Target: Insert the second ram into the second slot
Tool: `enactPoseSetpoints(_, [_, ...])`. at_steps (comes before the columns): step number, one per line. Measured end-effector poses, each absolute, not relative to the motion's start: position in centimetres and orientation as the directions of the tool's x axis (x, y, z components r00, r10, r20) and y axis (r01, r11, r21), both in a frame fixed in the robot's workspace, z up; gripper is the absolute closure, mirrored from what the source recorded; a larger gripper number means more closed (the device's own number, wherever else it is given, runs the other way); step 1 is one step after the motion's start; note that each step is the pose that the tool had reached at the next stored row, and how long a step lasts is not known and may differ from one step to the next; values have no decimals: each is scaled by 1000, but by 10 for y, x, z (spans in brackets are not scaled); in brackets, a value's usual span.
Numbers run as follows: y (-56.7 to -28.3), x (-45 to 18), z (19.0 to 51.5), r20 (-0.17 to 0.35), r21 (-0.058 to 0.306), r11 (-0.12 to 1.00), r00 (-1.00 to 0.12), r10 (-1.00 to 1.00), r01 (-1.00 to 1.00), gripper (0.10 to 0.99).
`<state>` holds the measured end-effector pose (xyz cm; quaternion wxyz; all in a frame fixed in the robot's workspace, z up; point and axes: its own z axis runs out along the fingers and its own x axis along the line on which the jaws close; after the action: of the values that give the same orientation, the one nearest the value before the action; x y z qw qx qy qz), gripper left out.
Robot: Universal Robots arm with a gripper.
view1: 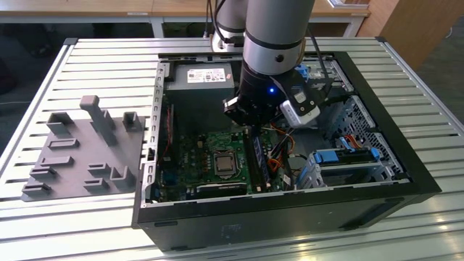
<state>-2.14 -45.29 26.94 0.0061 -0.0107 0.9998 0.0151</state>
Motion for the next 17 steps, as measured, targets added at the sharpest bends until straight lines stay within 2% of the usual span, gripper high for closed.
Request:
enactPoseSetpoints(12, [-453,-21,252,-12,29,1000,-1000,-9,-9,949])
enactPoseSetpoints(17, [-453,-21,247,-12,13,1000,-1000,-8,-8,949])
